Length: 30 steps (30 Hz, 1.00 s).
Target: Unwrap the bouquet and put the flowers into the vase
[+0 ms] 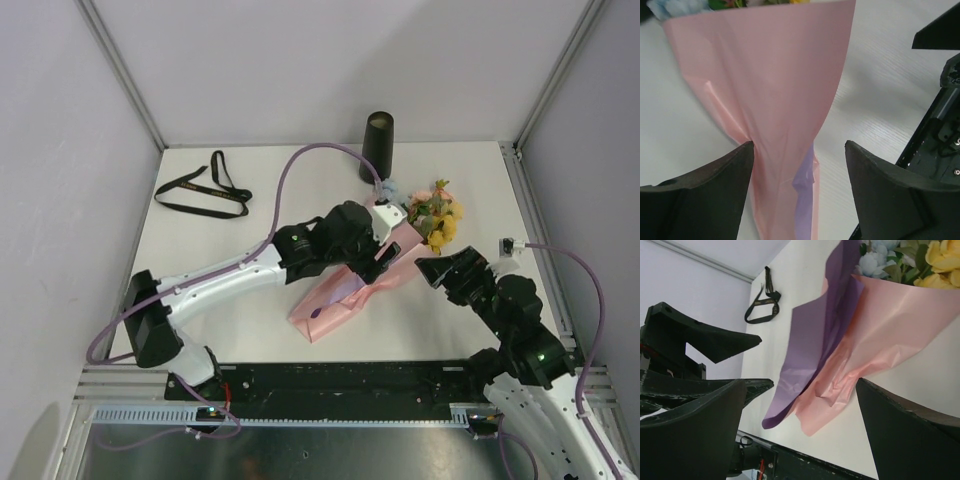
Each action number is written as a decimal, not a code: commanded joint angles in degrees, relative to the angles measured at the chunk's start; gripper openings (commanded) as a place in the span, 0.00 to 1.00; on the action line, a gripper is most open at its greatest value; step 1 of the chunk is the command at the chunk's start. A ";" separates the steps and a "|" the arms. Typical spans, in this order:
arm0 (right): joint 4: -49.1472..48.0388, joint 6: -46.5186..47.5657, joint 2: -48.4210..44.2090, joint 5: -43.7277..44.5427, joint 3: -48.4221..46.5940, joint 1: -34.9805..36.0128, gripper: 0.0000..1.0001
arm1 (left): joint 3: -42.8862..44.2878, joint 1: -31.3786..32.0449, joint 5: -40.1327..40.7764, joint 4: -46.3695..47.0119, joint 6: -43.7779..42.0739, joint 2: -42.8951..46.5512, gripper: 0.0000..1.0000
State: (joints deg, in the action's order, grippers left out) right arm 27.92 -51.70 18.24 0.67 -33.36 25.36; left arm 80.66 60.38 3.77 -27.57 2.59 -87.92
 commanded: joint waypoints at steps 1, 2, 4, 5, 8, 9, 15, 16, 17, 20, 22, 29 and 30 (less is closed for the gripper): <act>0.28 1.17 -0.60 1.74 0.84 -0.22 0.98 | -1.04 0.68 -2.98 1.17 1.13 -2.59 0.77; 0.24 1.21 -0.59 1.81 0.93 -0.18 0.98 | -1.17 0.69 -2.45 1.28 0.98 -3.13 0.76; -0.01 1.24 -0.51 1.91 1.11 -0.19 0.98 | -1.42 0.70 -1.46 1.75 0.41 -4.19 0.74; -0.12 1.25 -0.41 1.94 1.24 -0.21 0.98 | -1.53 0.70 -0.95 2.09 0.10 -4.67 0.74; -0.39 1.26 0.01 2.01 1.67 -0.22 0.98 | -2.01 0.70 1.01 3.03 -0.88 -6.17 0.70; -0.53 1.17 0.20 2.03 1.83 -0.27 0.98 | -2.09 0.70 1.48 3.35 -0.99 -6.54 0.68; -1.07 0.92 1.47 1.59 2.91 -0.27 0.98 | -3.37 0.34 4.45 5.10 -0.38 -6.39 0.30; -1.31 0.87 1.59 1.56 3.20 -0.25 0.98 | -3.52 0.04 5.09 5.30 0.32 -6.04 0.24; -1.83 0.71 1.74 1.54 3.74 -0.28 0.98 | -3.68 -0.73 5.58 5.41 1.19 -5.77 0.21; -3.83 0.19 2.70 1.53 5.70 -0.31 0.98 | -4.58 -4.03 6.35 5.36 8.45 -4.50 0.12; -6.30 -0.38 4.00 1.27 7.60 -0.38 0.98 | -6.01 -6.90 5.62 5.50 12.94 -3.21 0.08; -17.25 -1.11 12.60 -6.75 14.69 -3.56 0.98 | -11.24 -12.41 4.87 5.85 18.15 0.30 0.00; -20.04 -1.86 13.57 -7.80 15.86 -4.05 0.98 | -11.81 -13.10 4.99 5.81 18.55 0.74 0.00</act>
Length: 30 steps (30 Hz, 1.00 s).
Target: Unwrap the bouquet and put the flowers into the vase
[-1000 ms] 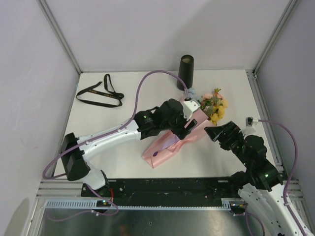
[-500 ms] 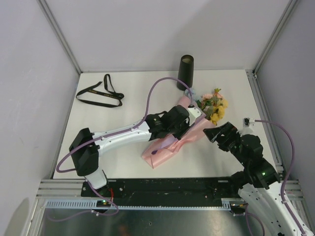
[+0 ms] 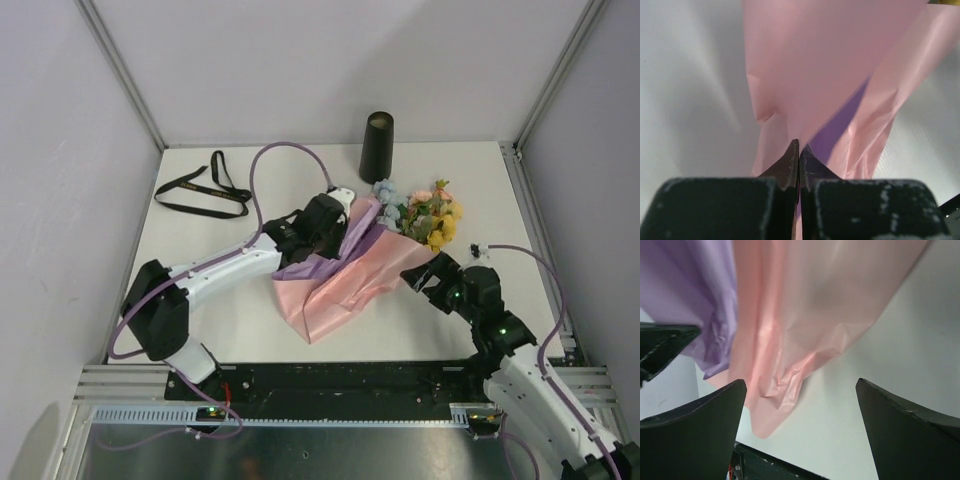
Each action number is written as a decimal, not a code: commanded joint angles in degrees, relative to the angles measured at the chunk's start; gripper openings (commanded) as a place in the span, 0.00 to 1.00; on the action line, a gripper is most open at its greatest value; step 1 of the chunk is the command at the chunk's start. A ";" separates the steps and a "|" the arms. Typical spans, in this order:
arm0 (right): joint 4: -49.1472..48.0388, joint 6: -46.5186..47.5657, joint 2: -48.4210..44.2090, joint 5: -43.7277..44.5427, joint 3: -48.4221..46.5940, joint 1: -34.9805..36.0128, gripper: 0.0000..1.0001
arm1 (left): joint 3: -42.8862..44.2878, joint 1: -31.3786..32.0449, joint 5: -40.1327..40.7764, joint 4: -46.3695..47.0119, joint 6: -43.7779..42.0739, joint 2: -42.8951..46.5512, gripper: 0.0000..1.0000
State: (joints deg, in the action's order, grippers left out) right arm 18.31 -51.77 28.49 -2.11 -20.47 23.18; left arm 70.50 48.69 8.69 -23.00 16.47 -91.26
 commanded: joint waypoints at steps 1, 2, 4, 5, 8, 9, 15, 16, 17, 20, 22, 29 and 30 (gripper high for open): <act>-12.74 -2.39 4.42 -6.25 4.60 -2.33 0.98 | -2.37 -2.20 0.61 1.23 5.17 4.65 0.00; -15.21 -3.08 5.28 -7.08 6.25 -2.65 0.97 | -2.90 -2.90 0.97 1.26 5.47 5.07 0.00; -20.89 -3.76 7.35 -8.30 8.67 -3.13 0.96 | -3.83 -5.18 1.42 1.24 6.33 5.42 0.00; -22.85 -3.90 8.55 -8.41 9.43 -3.27 0.96 | -4.16 -6.02 1.64 1.18 6.58 5.32 0.00; -27.30 -3.55 12.44 -7.78 10.51 -3.46 0.95 | -5.07 -8.72 2.55 0.65 8.26 4.68 0.00; -28.34 -3.36 14.21 -7.54 10.61 -3.57 0.95 | -5.48 -9.41 2.86 0.45 8.90 4.55 0.00; -35.12 -2.52 23.78 -7.95 10.06 -4.86 0.94 | -6.71 -12.99 7.77 -1.86 11.35 4.14 0.00; -36.38 -2.40 25.42 -7.49 9.90 -5.01 0.94 | -6.66 -13.53 9.56 -2.52 11.68 3.93 0.00; -37.45 -2.34 26.81 -7.17 9.78 -5.13 0.94 | -6.67 -13.92 11.12 -3.21 11.93 3.70 0.02; -40.59 -1.95 32.16 -7.55 8.49 -5.74 0.94 | -6.89 -15.16 14.78 -4.78 13.04 2.61 0.12; -42.60 -1.43 35.69 -8.85 7.56 -6.23 0.94 | -7.29 -15.83 16.30 -5.63 14.07 2.11 0.18; -49.74 -0.20 46.43 -13.56 3.93 -8.09 0.89 | -10.38 -17.69 23.30 -6.86 18.72 3.57 0.46; -50.15 -0.14 47.68 -13.99 3.45 -8.74 0.88 | -10.51 -18.02 24.32 -7.05 19.19 4.13 0.52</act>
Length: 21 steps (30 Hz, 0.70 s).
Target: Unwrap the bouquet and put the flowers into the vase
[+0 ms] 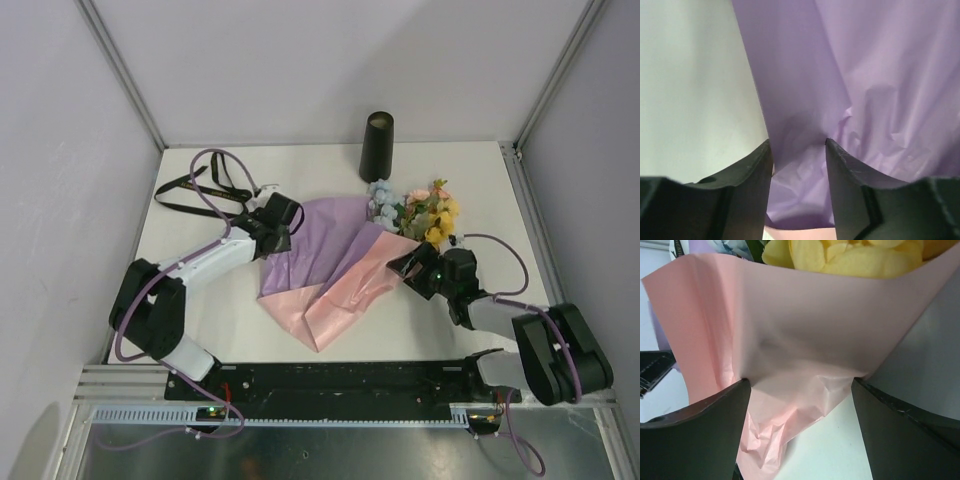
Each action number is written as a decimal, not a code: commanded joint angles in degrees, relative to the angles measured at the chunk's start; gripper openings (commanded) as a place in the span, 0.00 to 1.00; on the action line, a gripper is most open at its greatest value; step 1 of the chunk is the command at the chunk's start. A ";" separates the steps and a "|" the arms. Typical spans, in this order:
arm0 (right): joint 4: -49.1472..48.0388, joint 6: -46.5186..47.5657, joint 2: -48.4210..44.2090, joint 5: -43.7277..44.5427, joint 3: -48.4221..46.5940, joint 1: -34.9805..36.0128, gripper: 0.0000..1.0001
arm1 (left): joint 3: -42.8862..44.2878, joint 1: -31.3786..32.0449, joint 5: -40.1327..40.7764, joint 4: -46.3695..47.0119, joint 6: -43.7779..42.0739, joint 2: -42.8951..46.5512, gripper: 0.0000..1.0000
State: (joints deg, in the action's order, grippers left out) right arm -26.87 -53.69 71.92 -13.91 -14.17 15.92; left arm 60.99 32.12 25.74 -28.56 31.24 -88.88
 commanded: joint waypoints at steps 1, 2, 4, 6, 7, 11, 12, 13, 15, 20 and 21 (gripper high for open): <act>-5.66 1.76 5.19 -2.62 -3.30 -1.93 0.87 | -1.03 -1.67 8.56 -1.72 4.64 2.34 0.58; -6.22 1.93 5.79 -2.79 -3.57 -2.56 0.86 | -0.95 -1.78 9.52 -1.92 4.67 3.29 0.62; -6.91 2.89 6.50 -2.17 -4.35 -3.55 0.84 | -0.54 -1.79 11.03 -1.96 4.48 5.65 0.69; -7.85 4.41 7.43 -2.06 -5.33 -4.35 0.83 | -0.04 -1.80 11.45 -1.86 4.54 8.29 0.74; -8.64 5.01 8.01 -2.69 -5.95 -4.82 0.83 | 0.29 -1.75 10.79 -1.86 4.36 9.78 0.76; -10.26 6.29 9.87 -4.03 -7.66 -5.31 0.78 | 2.89 -0.15 8.10 -1.85 1.42 13.43 0.79; -10.72 6.21 10.20 -4.07 -7.99 -5.25 0.78 | 3.56 0.35 6.96 -1.81 0.47 13.98 0.81; -11.04 6.13 10.67 -4.17 -8.25 -5.18 0.77 | 4.33 0.90 5.46 -1.70 -0.71 14.38 0.82; -11.35 6.05 11.33 -4.28 -8.92 -5.20 0.77 | 5.90 2.00 -0.25 -0.87 -3.53 14.12 0.84; -9.03 6.14 11.07 -4.25 -11.42 -6.28 0.76 | 9.04 7.14 -12.94 1.69 -9.96 10.05 0.86; -7.65 6.49 10.62 -4.13 -12.03 -6.45 0.75 | 9.53 8.16 -14.81 2.47 -10.67 9.08 0.87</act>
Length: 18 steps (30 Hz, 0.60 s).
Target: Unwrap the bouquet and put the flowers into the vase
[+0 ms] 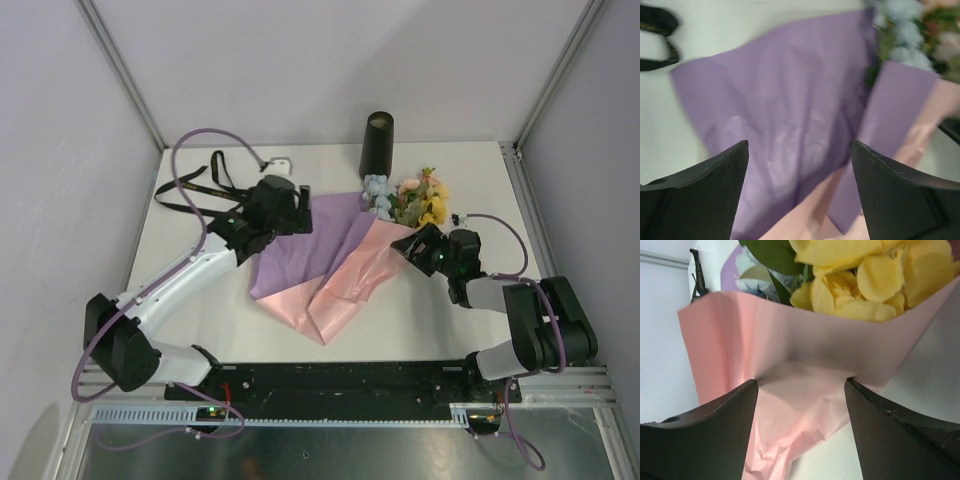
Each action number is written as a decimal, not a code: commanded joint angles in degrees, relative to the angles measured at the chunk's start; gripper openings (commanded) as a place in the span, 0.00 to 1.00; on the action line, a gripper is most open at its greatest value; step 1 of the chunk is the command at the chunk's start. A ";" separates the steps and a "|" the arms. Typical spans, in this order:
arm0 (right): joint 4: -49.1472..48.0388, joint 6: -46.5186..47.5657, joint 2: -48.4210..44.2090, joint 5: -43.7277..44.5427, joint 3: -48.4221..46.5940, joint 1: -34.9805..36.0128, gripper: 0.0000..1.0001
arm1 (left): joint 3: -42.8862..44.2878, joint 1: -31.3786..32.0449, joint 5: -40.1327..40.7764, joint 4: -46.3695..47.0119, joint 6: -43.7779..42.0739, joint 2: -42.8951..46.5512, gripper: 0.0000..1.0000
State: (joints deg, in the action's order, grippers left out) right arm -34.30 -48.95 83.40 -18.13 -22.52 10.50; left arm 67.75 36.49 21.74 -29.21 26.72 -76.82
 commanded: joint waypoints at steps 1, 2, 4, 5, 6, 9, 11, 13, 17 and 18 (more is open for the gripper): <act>2.02 2.06 -1.83 0.19 -4.46 -1.15 0.75 | 3.07 4.96 -12.76 3.86 -6.68 -3.87 0.87; 4.32 2.56 -2.75 0.28 -5.03 -1.21 0.75 | 3.34 5.81 -14.35 4.89 -7.07 -4.88 0.88; 11.34 3.73 -6.06 1.28 -6.38 -1.21 0.75 | 4.10 7.68 -16.11 6.23 -8.05 -6.95 0.88; 15.92 4.28 -8.56 2.14 -7.13 -1.20 0.75 | 4.48 8.62 -16.37 6.61 -8.73 -8.09 0.88; 19.36 5.17 -10.65 2.97 -7.64 -1.19 0.76 | 5.10 9.40 -16.55 7.05 -9.33 -9.10 0.88; 29.94 7.24 -20.03 6.57 -8.28 -1.12 0.79 | 6.84 11.64 -17.08 7.84 -11.47 -12.84 0.87; 35.54 8.55 -26.55 8.30 -8.76 -1.13 0.81 | 8.07 13.23 -16.81 8.44 -12.91 -15.10 0.86; 40.48 9.93 -32.69 9.70 -10.04 -1.10 0.82 | 9.26 14.79 -14.77 8.97 -14.17 -17.11 0.86; 46.75 11.11 -41.77 10.47 -12.17 -1.10 0.84 | 11.38 16.62 -11.05 9.73 -15.80 -20.91 0.85; 47.78 11.13 -43.60 10.26 -12.49 -1.14 0.84 | 11.68 16.83 -10.07 9.94 -16.03 -21.66 0.85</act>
State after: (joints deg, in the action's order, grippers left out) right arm 4.16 -40.40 45.45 -10.13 -31.90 9.52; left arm 75.90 52.05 7.92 -22.09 14.33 -96.36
